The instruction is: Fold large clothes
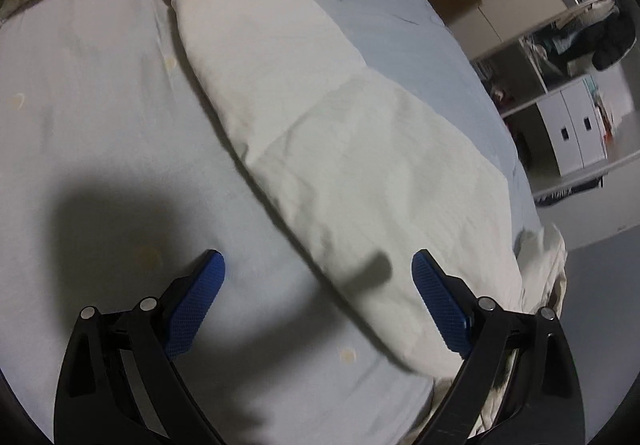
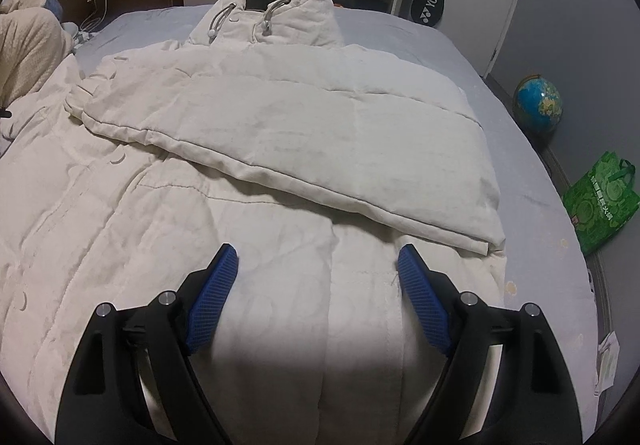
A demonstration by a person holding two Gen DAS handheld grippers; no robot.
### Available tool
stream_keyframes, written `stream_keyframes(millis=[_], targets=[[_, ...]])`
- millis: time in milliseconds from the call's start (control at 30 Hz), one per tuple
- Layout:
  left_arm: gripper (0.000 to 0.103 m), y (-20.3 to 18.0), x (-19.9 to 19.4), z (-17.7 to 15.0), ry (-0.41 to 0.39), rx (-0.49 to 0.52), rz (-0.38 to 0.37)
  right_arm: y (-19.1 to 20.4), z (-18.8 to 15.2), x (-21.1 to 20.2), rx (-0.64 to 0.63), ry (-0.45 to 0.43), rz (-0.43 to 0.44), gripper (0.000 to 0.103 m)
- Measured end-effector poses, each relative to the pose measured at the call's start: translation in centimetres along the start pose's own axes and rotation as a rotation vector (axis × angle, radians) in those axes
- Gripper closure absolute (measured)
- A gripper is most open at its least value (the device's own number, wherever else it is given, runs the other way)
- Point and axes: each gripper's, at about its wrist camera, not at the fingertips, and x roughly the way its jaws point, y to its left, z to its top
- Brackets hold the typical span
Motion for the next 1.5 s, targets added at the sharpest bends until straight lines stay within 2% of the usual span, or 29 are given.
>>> stream_keyframes(millis=[233, 267, 300, 333, 367, 400, 433, 500, 567, 733, 833, 1067, 1233, 1367, 1500], targets=[[0.013, -1.2, 1.4, 1.4, -0.066, 0.059, 0.029, -0.2, -0.3, 0.3, 0.015, 0.008, 0.011, 0.023], [0.018, -1.4, 1.6, 1.6, -0.067, 0.060, 0.039, -0.2, -0.4, 0.3, 0.015, 0.008, 0.011, 0.023], [0.029, -1.4, 1.6, 1.7, -0.070, 0.061, 0.053, -0.2, -0.4, 0.4, 0.016, 0.009, 0.013, 0.022], [0.034, -1.4, 1.7, 1.9, -0.069, 0.057, 0.076, -0.3, -0.3, 0.5, 0.019, 0.011, 0.015, 0.022], [0.047, -1.2, 1.7, 2.2, -0.071, 0.048, 0.089, -0.3, -0.4, 0.5, 0.022, 0.012, 0.017, 0.022], [0.065, -0.9, 1.6, 2.3, -0.073, 0.038, 0.099, -0.4, -0.4, 0.6, 0.027, 0.013, 0.021, 0.022], [0.071, -0.5, 1.4, 2.5, -0.071, 0.024, 0.092, -0.4, -0.4, 0.6, 0.030, 0.014, 0.023, 0.021], [0.088, 0.0, 1.1, 2.6, -0.075, -0.004, 0.049, -0.4, -0.4, 0.7, 0.032, 0.015, 0.024, 0.021], [0.095, -0.3, 0.3, 2.5, -0.100, 0.007, 0.020, -0.5, -0.5, 0.8, 0.036, 0.015, 0.029, 0.021], [0.098, -1.2, -3.0, 2.0, -0.195, 0.017, -0.129, -0.6, -0.5, 0.8, 0.043, 0.016, 0.035, 0.021], [0.098, -1.9, -4.9, 1.8, -0.245, 0.028, -0.192, -0.7, -0.4, 0.8, 0.046, 0.016, 0.038, 0.021], [0.099, -7.8, -9.4, 0.5, -0.328, 0.178, -0.246, -0.8, -0.4, 0.6, 0.064, 0.016, 0.048, 0.021], [0.099, -14.1, -12.1, -2.8, -0.365, 0.332, -0.311, -1.2, -0.2, 0.4, 0.095, 0.013, 0.065, 0.021], [0.099, -18.3, -13.5, -6.5, -0.373, 0.418, -0.363, -1.7, 0.0, 0.0, 0.123, 0.000, 0.077, 0.021], [0.099, -23.6, -14.2, -11.4, -0.369, 0.562, -0.390, -2.6, 0.2, -0.6, 0.177, -0.023, 0.092, 0.021]])
